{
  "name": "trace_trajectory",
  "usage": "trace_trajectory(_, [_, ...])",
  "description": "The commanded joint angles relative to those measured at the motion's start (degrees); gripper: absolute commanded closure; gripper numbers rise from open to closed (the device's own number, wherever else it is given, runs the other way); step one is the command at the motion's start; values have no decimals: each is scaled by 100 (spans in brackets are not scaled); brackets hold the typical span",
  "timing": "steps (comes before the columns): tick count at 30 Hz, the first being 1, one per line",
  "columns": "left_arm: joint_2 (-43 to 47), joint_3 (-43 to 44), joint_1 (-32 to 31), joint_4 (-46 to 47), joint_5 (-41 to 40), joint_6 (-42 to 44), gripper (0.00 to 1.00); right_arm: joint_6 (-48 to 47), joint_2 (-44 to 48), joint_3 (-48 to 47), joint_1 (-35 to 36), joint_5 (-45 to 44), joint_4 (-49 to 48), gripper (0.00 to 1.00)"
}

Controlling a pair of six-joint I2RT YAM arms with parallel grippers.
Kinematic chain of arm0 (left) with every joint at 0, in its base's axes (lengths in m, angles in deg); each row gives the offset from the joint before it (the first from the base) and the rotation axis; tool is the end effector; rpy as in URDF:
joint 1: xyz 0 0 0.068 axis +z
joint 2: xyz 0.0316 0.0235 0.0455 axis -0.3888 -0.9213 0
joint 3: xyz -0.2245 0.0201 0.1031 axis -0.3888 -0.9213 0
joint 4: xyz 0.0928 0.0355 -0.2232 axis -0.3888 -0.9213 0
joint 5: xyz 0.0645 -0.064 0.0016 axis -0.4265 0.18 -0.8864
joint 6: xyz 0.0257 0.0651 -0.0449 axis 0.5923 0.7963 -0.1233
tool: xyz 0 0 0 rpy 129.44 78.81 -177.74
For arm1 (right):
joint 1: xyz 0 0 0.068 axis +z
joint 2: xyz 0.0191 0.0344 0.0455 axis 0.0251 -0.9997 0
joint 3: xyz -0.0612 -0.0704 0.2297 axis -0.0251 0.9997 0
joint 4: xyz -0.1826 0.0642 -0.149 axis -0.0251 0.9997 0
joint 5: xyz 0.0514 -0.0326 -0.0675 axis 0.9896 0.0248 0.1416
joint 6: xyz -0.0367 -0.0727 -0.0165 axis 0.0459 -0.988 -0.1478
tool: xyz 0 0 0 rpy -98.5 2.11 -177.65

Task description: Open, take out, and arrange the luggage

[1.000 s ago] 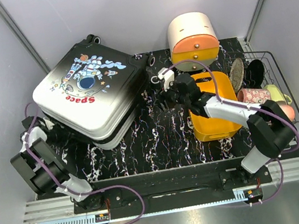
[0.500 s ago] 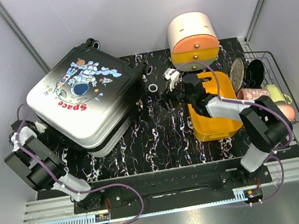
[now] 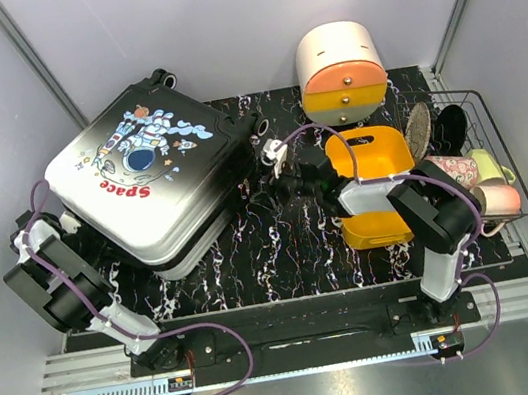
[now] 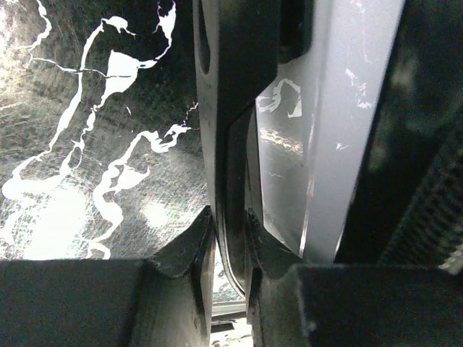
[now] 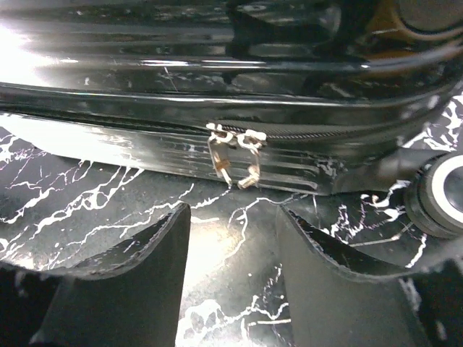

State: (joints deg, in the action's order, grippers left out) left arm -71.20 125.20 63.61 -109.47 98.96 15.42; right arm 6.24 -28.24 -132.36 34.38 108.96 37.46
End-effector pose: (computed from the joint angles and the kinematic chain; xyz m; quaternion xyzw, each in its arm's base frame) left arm 0.2377 0.1652 0.1377 -0.3484 0.9114 -0.1801 0.1249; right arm 0.3009 0.2586 0.1703 -0.3740 0.6902 0.3620 0.5028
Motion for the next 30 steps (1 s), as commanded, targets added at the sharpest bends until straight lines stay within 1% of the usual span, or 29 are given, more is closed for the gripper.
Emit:
trace_trajectory(1, [-61, -38, 111, 256, -489, 797, 100, 12, -220, -377, 128, -294, -493, 42])
trace_trajectory(3, [-79, -46, 119, 291, -489, 797, 100, -155, -308, -430, 137, -399, -510, 44])
trace_trajectory(12, [-149, -64, 111, 423, -428, 701, 100, -172, -589, -615, 268, -654, -721, 45])
trace_trajectory(18, [-96, -73, 111, 423, -419, 709, 100, -137, -730, -738, 382, -856, -879, 51])
trace_trajectory(21, [-88, -90, 111, 423, -454, 718, 100, -163, -800, -773, 418, -953, -941, 56])
trace_trajectory(22, [-70, -99, 111, 423, -437, 710, 100, -181, -809, -773, 435, -979, -958, 59])
trace_trajectory(23, [-70, -90, 111, 423, -428, 709, 100, -199, -818, -765, 435, -1049, -985, 67])
trace_trajectory(25, [-35, -82, 111, 423, -410, 701, 100, -251, -801, -747, 435, -1155, -985, 79])
trace_trajectory(26, [-44, -73, 111, 414, -410, 692, 100, -260, -757, -738, 435, -1234, -941, 94])
trace_trajectory(27, [-44, -55, 111, 405, -410, 701, 100, -356, -722, -712, 435, -1278, -889, 100])
trace_trajectory(30, [-61, -20, 119, 370, -366, 727, 100, -558, -564, -659, 366, -1577, -634, 100])
